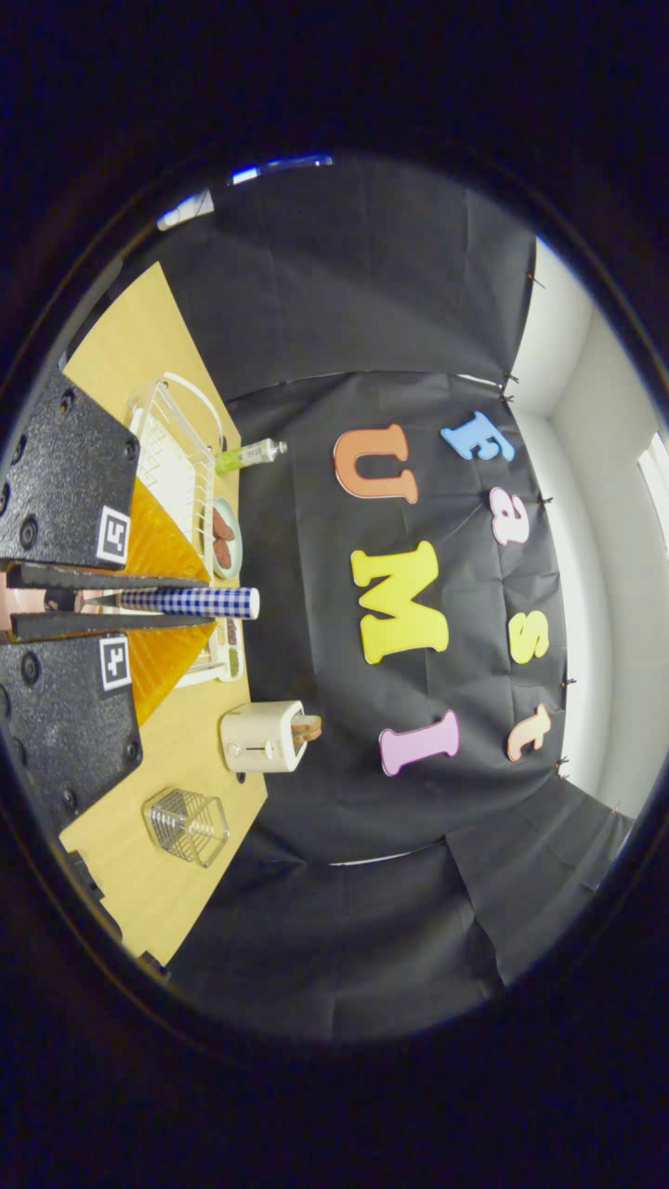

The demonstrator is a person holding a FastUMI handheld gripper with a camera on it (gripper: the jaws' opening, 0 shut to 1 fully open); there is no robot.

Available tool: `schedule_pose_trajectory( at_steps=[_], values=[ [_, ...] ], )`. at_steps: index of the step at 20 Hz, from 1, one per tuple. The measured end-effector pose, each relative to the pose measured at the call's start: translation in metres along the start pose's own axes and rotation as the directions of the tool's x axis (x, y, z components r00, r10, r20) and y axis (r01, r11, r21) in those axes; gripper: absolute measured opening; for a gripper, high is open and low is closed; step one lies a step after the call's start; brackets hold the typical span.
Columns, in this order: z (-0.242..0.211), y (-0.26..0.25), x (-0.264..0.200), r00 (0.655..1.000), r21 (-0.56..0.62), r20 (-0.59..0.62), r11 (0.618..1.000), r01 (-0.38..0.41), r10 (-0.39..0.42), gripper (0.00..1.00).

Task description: Take the plate from the dish rack, then take the spoon from the basket and place it into the plate.

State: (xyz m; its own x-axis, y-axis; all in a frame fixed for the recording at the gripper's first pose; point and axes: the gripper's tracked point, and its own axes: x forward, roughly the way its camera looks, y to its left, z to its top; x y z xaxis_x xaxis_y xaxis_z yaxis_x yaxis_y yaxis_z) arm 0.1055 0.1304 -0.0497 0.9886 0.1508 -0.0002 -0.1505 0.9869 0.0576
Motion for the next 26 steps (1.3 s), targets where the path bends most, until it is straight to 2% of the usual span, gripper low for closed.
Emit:
schedule_pose_trajectory(
  at_steps=[4,8,12,17,22,26],
  values=[
    [-0.039,0.031,0.009,0.999,0.007,-0.037,1.0,-0.014,0.014,0.15],
    [-0.06,0.04,0.011,0.999,-0.047,-0.043,0.999,0.004,-0.006,0.16],
    [-0.071,0.04,0.012,0.999,-0.037,-0.052,0.999,0.0,-0.002,0.17],
    [-0.081,0.029,0.014,0.999,0.047,-0.047,0.999,-0.008,0.01,0.18],
    [-0.087,0.045,0.015,0.994,0.151,-0.067,0.986,-0.074,0.085,0.18],
    [-0.091,0.042,0.009,0.997,0.064,-0.057,0.997,-0.051,0.055,0.22]
  ],
)
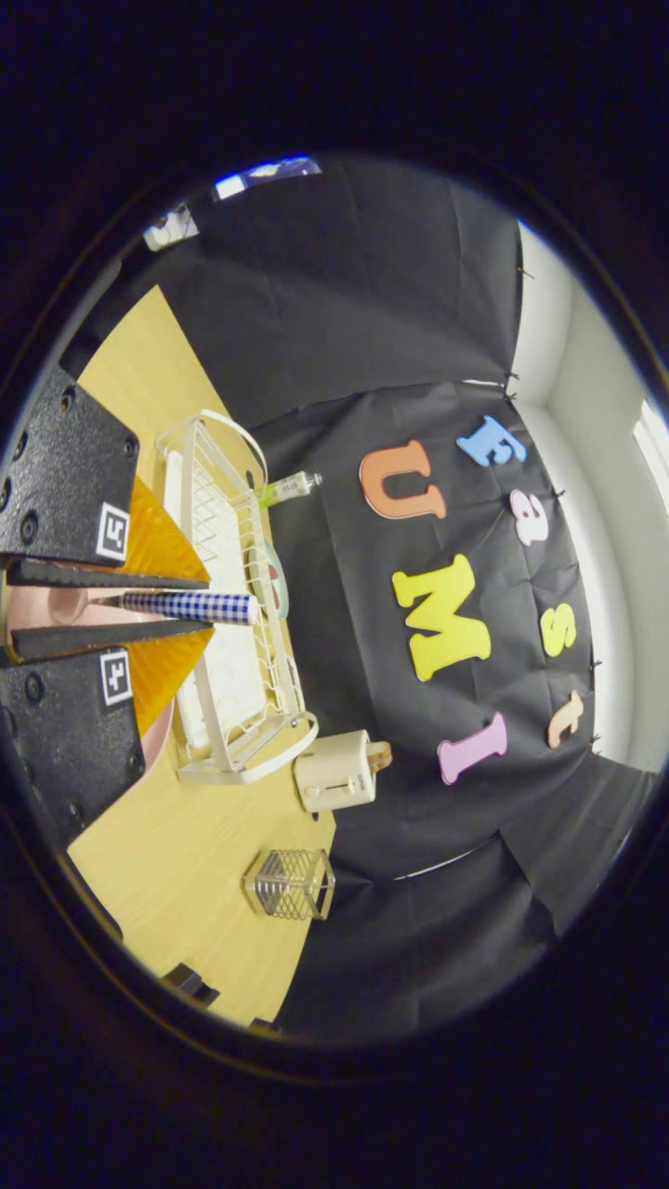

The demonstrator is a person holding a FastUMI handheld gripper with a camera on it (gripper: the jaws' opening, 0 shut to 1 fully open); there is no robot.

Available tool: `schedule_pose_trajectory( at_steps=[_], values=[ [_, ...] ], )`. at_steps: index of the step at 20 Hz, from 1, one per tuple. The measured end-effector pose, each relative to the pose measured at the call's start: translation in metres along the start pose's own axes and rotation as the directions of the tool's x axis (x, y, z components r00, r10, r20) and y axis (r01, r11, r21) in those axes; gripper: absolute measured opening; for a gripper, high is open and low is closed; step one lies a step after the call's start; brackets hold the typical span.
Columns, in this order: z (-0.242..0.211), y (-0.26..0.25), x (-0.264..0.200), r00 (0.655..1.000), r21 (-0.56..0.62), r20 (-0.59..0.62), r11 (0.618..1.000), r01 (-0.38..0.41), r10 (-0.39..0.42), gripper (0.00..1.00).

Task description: Take the plate from the dish rack, then take the spoon from the basket and place it into the plate.

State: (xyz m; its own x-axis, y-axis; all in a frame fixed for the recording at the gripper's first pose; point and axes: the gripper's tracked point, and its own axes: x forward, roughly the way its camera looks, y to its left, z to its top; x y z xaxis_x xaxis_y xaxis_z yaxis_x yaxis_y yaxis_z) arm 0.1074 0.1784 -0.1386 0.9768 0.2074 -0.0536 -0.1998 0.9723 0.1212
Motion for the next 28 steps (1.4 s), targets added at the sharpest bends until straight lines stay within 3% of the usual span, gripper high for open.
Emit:
schedule_pose_trajectory(
  at_steps=[2,7,9,15,17,25,28],
  values=[
    [-0.006,-0.001,-0.004,1.0,-0.059,-0.01,0.998,0.004,-0.004,0.31],
    [0.006,-0.025,-0.018,0.998,-0.157,0.025,0.985,0.069,-0.066,0.39],
    [0.017,-0.032,-0.03,0.996,-0.183,0.05,0.98,0.081,-0.073,0.46],
    [0.045,-0.056,-0.073,0.995,-0.175,0.041,0.98,0.096,-0.09,0.92],
    [0.059,-0.07,-0.084,0.992,-0.165,0.043,0.979,0.121,-0.115,1.0],
    [0.134,-0.129,-0.139,0.966,-0.142,0.124,0.959,0.244,-0.227,1.0],
    [0.153,-0.14,-0.158,0.961,-0.118,0.142,0.96,0.254,-0.237,1.0]
  ],
)
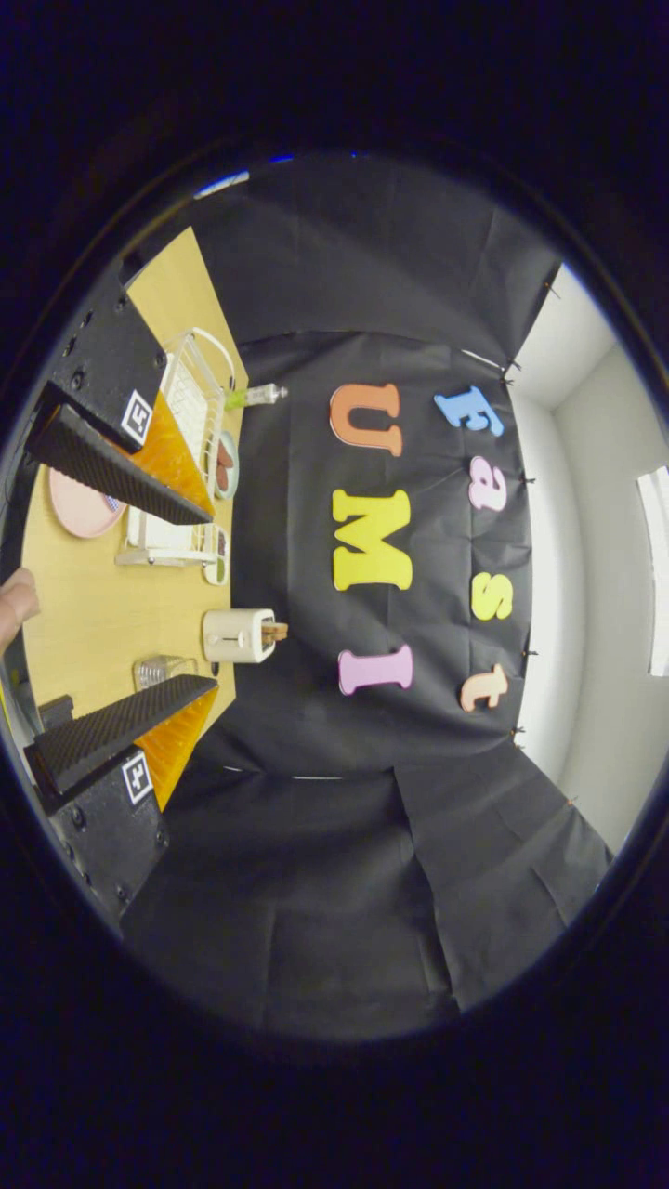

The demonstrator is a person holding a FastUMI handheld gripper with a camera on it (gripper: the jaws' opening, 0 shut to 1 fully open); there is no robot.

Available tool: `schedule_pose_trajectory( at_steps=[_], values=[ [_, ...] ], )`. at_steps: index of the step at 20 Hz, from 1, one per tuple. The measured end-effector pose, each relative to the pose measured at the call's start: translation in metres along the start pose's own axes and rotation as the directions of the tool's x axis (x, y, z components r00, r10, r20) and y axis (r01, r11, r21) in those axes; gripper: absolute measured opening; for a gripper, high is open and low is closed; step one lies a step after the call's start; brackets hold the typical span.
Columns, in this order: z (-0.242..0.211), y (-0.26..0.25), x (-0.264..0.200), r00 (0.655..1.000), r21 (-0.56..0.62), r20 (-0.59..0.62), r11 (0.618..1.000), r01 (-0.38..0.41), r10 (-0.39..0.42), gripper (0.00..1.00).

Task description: Take the plate from the dish rack, then take the spoon from the basket and place it into the plate.

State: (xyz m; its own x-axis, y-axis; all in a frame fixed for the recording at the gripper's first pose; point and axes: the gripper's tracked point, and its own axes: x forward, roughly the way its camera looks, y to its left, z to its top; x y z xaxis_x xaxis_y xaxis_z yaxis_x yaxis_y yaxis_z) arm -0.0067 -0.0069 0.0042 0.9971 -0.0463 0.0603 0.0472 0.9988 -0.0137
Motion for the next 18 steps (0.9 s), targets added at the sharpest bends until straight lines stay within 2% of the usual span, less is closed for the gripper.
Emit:
schedule_pose_trajectory(
  at_steps=[6,9,10,18],
  values=[
    [0.028,-0.021,-0.035,1.0,-0.006,0.019,1.0,-0.001,0.001,1.0],
    [0.026,-0.029,-0.047,1.0,-0.016,-0.006,1.0,0.014,-0.014,1.0],
    [0.028,-0.025,-0.05,1.0,-0.011,-0.007,1.0,-0.003,0.003,1.0],
    [0.016,-0.021,-0.046,0.999,-0.012,-0.048,1.0,-0.014,0.014,1.0]
  ],
)
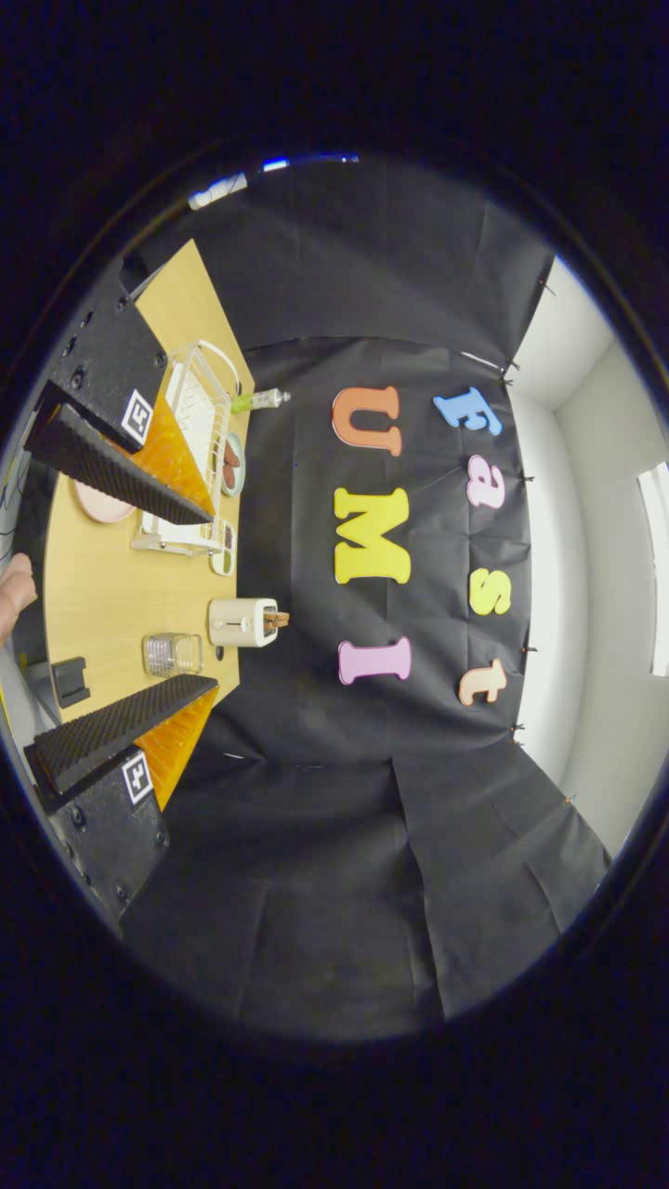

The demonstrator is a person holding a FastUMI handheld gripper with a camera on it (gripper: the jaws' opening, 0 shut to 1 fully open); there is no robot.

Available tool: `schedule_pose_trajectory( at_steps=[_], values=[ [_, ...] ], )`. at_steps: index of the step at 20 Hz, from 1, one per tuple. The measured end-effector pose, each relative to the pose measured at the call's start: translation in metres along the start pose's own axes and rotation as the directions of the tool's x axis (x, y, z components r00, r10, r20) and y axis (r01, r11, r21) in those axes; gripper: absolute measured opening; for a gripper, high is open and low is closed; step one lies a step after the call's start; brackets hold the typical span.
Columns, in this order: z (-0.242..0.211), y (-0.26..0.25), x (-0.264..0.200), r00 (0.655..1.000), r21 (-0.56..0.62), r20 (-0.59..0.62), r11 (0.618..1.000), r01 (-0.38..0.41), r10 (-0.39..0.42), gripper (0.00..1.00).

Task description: Take the plate from the dish rack, then take the spoon from the basket and place it into the plate.

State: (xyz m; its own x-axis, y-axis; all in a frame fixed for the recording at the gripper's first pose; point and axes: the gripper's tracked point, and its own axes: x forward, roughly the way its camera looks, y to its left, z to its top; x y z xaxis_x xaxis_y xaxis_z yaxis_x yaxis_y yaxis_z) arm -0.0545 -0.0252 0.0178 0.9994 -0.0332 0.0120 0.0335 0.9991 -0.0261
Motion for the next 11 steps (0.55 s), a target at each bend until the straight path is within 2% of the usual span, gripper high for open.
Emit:
schedule_pose_trajectory(
  at_steps=[3,11],
  values=[
    [-0.0051,0.0082,0.0019,0.999,0.02,-0.026,0.999,-0.028,0.029,1.0],
    [-0.0014,0.0099,0.0017,1.0,-0.027,-0.017,0.999,-0.025,0.024,1.0]
  ],
)
